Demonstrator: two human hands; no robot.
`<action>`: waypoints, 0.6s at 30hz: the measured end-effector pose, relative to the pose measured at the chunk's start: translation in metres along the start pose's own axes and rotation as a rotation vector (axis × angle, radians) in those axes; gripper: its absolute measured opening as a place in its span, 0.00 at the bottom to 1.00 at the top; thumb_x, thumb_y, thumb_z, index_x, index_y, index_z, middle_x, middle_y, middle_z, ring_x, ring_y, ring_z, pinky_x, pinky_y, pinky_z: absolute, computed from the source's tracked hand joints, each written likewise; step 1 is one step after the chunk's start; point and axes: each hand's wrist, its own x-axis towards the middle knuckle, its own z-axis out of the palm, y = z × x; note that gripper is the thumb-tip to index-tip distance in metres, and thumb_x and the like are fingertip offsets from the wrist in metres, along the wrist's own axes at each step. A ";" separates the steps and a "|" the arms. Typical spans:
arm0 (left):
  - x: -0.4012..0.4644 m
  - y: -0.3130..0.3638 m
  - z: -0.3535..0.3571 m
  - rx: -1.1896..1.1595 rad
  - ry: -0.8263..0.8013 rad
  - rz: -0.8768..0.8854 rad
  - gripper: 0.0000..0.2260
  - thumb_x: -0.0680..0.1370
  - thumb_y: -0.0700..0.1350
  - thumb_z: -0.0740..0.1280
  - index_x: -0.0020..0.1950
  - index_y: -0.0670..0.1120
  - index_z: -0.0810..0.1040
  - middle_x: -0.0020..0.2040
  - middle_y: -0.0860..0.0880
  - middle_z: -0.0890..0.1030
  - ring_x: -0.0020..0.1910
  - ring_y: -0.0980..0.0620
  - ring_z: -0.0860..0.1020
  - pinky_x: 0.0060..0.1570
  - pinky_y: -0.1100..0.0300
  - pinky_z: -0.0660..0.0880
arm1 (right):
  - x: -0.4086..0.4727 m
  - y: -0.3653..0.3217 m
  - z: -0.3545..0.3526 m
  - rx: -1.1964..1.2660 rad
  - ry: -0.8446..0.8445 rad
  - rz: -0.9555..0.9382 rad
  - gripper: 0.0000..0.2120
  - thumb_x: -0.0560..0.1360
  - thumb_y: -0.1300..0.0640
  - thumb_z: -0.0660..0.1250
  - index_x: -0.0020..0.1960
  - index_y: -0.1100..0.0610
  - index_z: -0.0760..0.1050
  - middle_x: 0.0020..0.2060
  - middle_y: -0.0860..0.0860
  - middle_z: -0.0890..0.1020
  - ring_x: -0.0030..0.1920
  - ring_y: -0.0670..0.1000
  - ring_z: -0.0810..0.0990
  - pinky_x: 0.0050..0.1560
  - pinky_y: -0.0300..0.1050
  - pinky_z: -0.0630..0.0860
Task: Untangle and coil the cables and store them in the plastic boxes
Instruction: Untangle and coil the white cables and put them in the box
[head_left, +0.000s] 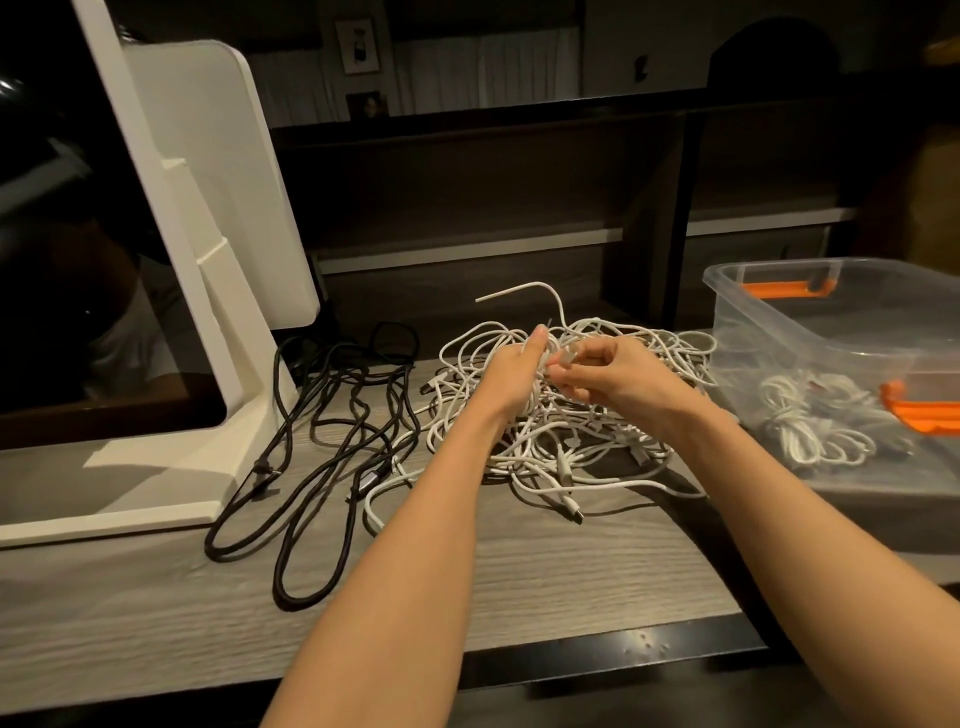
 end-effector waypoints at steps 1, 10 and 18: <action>0.000 0.000 -0.001 -0.041 0.009 -0.014 0.25 0.84 0.55 0.53 0.59 0.36 0.79 0.51 0.46 0.78 0.43 0.59 0.72 0.40 0.67 0.66 | -0.001 0.000 0.001 0.006 -0.041 0.013 0.03 0.73 0.64 0.69 0.43 0.65 0.80 0.34 0.52 0.80 0.34 0.45 0.78 0.37 0.34 0.76; -0.004 0.005 -0.002 -0.182 -0.061 -0.085 0.13 0.83 0.49 0.60 0.54 0.42 0.80 0.43 0.53 0.77 0.41 0.63 0.73 0.39 0.70 0.69 | -0.001 -0.001 -0.003 -0.357 -0.027 0.157 0.18 0.72 0.47 0.70 0.32 0.59 0.75 0.23 0.51 0.73 0.22 0.44 0.68 0.28 0.35 0.69; -0.009 0.007 -0.006 -0.230 -0.113 -0.114 0.15 0.80 0.51 0.65 0.56 0.39 0.81 0.49 0.52 0.80 0.49 0.59 0.76 0.54 0.59 0.70 | 0.002 0.000 -0.007 -0.363 -0.019 0.251 0.19 0.67 0.42 0.71 0.27 0.55 0.75 0.23 0.51 0.74 0.23 0.46 0.70 0.35 0.42 0.72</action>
